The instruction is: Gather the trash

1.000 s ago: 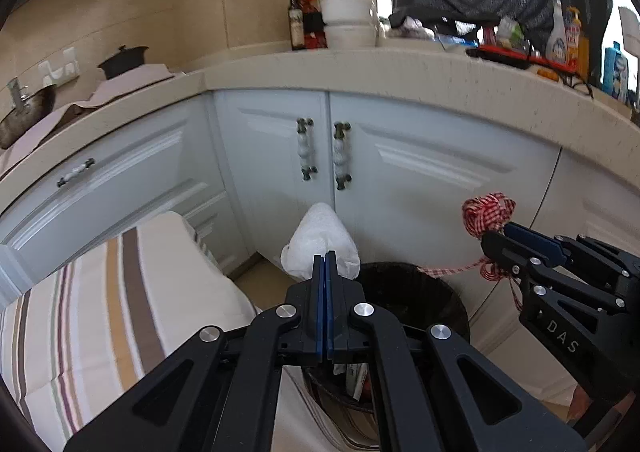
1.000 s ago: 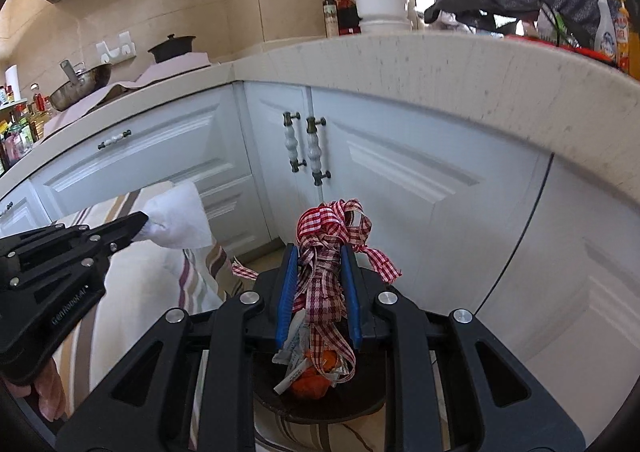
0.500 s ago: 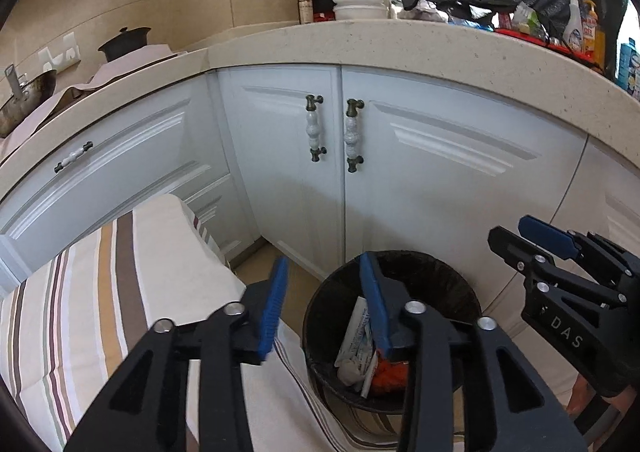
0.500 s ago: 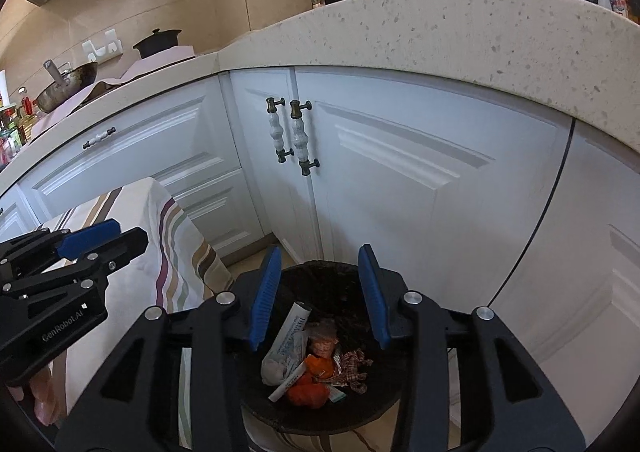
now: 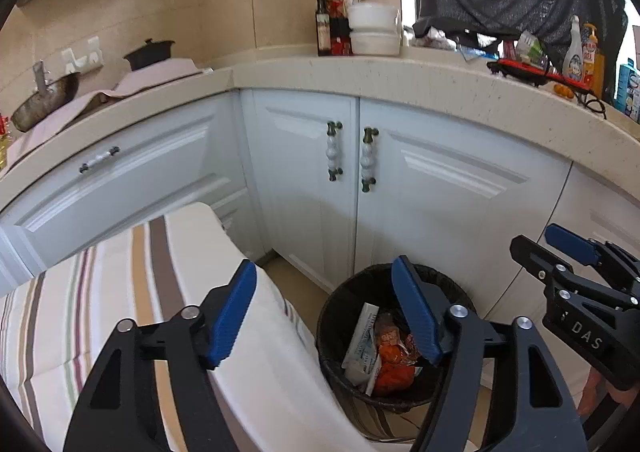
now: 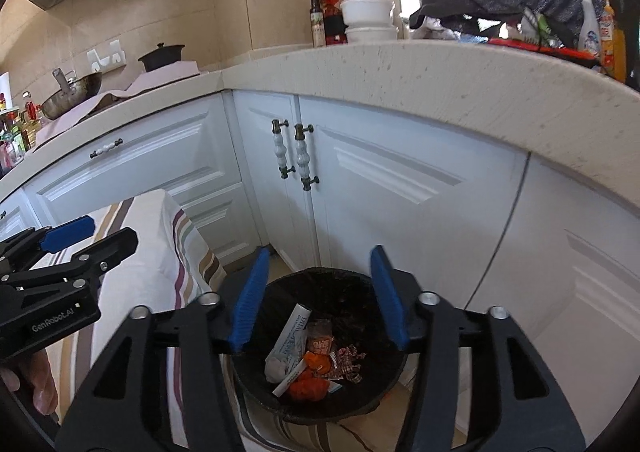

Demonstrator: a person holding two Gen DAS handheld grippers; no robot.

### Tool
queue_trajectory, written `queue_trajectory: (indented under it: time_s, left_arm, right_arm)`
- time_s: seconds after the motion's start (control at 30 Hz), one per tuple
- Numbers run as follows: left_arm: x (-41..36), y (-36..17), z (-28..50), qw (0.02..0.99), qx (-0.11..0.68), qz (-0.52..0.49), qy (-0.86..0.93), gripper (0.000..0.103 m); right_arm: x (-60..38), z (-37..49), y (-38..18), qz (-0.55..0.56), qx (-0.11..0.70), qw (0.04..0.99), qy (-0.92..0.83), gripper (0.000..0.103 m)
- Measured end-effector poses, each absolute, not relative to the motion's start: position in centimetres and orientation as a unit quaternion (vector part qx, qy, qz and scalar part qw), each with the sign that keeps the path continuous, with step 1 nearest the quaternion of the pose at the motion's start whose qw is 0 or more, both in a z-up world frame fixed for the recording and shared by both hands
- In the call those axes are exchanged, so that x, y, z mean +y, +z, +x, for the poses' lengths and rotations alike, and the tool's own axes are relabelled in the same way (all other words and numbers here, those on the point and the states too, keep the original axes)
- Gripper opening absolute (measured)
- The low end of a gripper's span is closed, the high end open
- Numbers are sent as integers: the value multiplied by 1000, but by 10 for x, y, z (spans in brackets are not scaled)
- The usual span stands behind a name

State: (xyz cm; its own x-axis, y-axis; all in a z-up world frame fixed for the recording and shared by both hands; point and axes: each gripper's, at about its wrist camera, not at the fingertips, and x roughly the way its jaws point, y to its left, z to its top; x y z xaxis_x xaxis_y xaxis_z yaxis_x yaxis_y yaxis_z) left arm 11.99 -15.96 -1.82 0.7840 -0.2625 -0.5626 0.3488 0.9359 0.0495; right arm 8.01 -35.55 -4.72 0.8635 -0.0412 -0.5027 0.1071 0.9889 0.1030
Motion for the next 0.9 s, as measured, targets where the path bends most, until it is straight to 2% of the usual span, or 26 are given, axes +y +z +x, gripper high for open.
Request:
queue_trajectory:
  time_s: [0.2, 0.37, 0.57, 0.9]
  left_arm:
    - [-142, -7, 95, 950, 262, 77, -155, 75]
    - [-125, 2, 77, 954, 251, 67, -148, 79]
    - [-109, 14, 50, 963, 219, 72, -136, 83]
    - [-88, 28, 18, 972, 188, 66, -124, 85]
  right_arm:
    - [-348, 53, -32, 60, 245, 967, -45, 60]
    - [-337, 28, -19, 54, 227, 971, -52, 75]
    - [-323, -1, -5, 41, 210, 975, -59, 81]
    - [-304, -43, 19, 29, 178, 981, -77, 90]
